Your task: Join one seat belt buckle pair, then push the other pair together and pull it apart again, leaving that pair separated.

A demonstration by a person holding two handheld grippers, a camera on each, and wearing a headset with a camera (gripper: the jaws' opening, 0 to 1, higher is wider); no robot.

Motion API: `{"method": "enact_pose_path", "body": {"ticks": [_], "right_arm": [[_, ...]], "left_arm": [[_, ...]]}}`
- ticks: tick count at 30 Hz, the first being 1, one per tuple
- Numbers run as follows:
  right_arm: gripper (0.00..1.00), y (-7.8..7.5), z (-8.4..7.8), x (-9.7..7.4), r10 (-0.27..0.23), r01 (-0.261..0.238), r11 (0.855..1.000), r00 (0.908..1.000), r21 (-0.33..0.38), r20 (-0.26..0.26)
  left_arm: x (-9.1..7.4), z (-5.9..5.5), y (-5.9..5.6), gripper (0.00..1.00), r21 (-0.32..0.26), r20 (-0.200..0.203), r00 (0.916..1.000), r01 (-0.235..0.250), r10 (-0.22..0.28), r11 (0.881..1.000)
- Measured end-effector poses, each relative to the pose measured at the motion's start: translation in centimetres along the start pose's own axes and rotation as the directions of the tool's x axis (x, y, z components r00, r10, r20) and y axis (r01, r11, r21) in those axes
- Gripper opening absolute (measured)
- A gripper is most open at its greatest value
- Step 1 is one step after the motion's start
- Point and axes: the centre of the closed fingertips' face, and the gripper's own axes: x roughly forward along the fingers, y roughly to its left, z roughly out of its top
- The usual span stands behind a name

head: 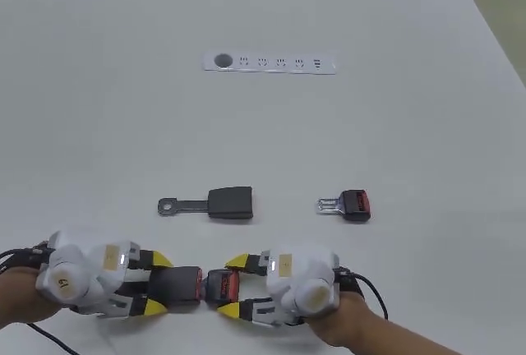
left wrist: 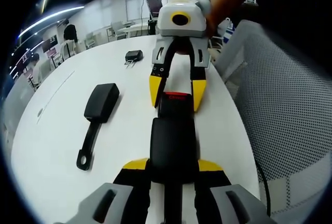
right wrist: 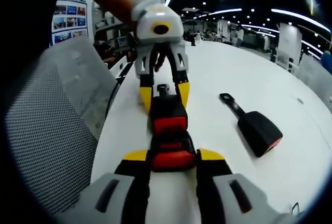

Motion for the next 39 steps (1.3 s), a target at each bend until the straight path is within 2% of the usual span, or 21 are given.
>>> {"method": "enact_pose_path", "body": {"ticks": [8,9,10,11,12,13,15,17,18,21,24,26,29,31,33,39], "right_arm": [[0.36,0.1,0.0,-0.1,-0.003,0.003,1.0,1.0,-0.007,-0.009],[0.36,0.1,0.1,-0.1,-0.015,0.015,1.0,0.9998,0.022,-0.012],[0.39,0.2,0.4,-0.1,-0.015,0.015,0.996,0.9999,0.089,0.001],[0.46,0.3,0.7,-0.1,-0.008,0.006,0.991,0.9998,0.135,0.017],[0.57,0.0,1.0,-0.3,-0.022,0.017,0.992,0.9991,0.128,0.036],[0.62,-0.2,1.4,-0.4,-0.039,0.032,0.992,0.9978,0.123,0.053],[0.71,-0.5,1.6,-0.8,-0.051,0.041,0.985,0.9971,0.166,0.056],[0.83,-1.1,1.8,-1.0,-0.08,0.068,0.984,0.9945,0.164,0.068],[0.85,-1.3,1.8,-1.3,-0.09,0.079,0.986,0.9935,0.147,0.071],[0.84,-1.4,1.8,-1.9,-0.09,0.079,0.986,0.9936,0.147,0.068],[0.84,-1.9,1.7,-2.9,-0.103,0.093,0.986,0.9925,0.14,0.066],[0.85,-2.1,1.2,-3.8,-0.102,0.094,0.984,0.9934,0.152,0.051],[0.85,-3.0,0.7,-5.5,-0.113,0.103,0.982,0.9918,0.159,0.06],[0.85,-3.7,0.3,-6.5,-0.123,0.113,0.98,0.9909,0.164,0.055],[0.85,-4.3,0.5,-7.4,-0.128,0.115,0.98,0.9891,0.165,0.073],[0.86,-7.1,-0.2,-10.4,-0.18,0.164,0.97,0.9807,0.18,0.076]], "left_arm": [[0.1,0.0,0.0,0.34,-0.007,-0.029,0.9995,-0.007,0.006,1.0],[0.1,0.0,0.0,0.34,-0.01,-0.036,0.9993,-0.012,0.011,1.0],[0.1,0.1,-0.1,0.35,-0.013,-0.043,0.9989,-0.018,0.018,1.0],[0.1,0.3,0.0,0.37,-0.05,-0.045,0.9984,-0.035,0.033,0.998],[0.1,0.5,-0.3,0.4,-0.077,-0.035,0.999,-0.03,0.028,0.997],[0.1,0.7,-0.4,0.47,-0.079,-0.029,0.9993,-0.025,0.023,0.997],[-0.1,1.3,-0.4,0.58,-0.082,-0.017,0.9992,-0.038,0.036,0.996],[-0.3,2.1,-0.2,0.69,-0.103,0.014,0.9986,-0.049,0.051,0.993],[-0.6,2.8,0.1,0.72,-0.13,0.043,0.9966,-0.064,0.07,0.989],[-1.2,3.7,1.1,0.77,-0.151,0.068,0.9911,-0.103,0.114,0.983],[-1.9,5.5,2.0,0.78,-0.176,0.108,0.9846,-0.116,0.137,0.978],[-2.1,6.7,2.5,0.76,-0.148,0.149,0.9774,-0.128,0.15,0.981],[-2.1,7.4,3.1,0.76,-0.177,0.136,0.9795,-0.124,0.149,0.976],[-2.1,7.9,3.9,0.76,-0.168,0.161,0.9743,-0.13,0.158,0.977],[-2.0,8.3,4.5,0.76,-0.179,0.163,0.9733,-0.132,0.162,0.975],[-2.4,9.7,6.0,0.76,-0.176,0.184,0.9666,-0.146,0.179,0.973]]}}
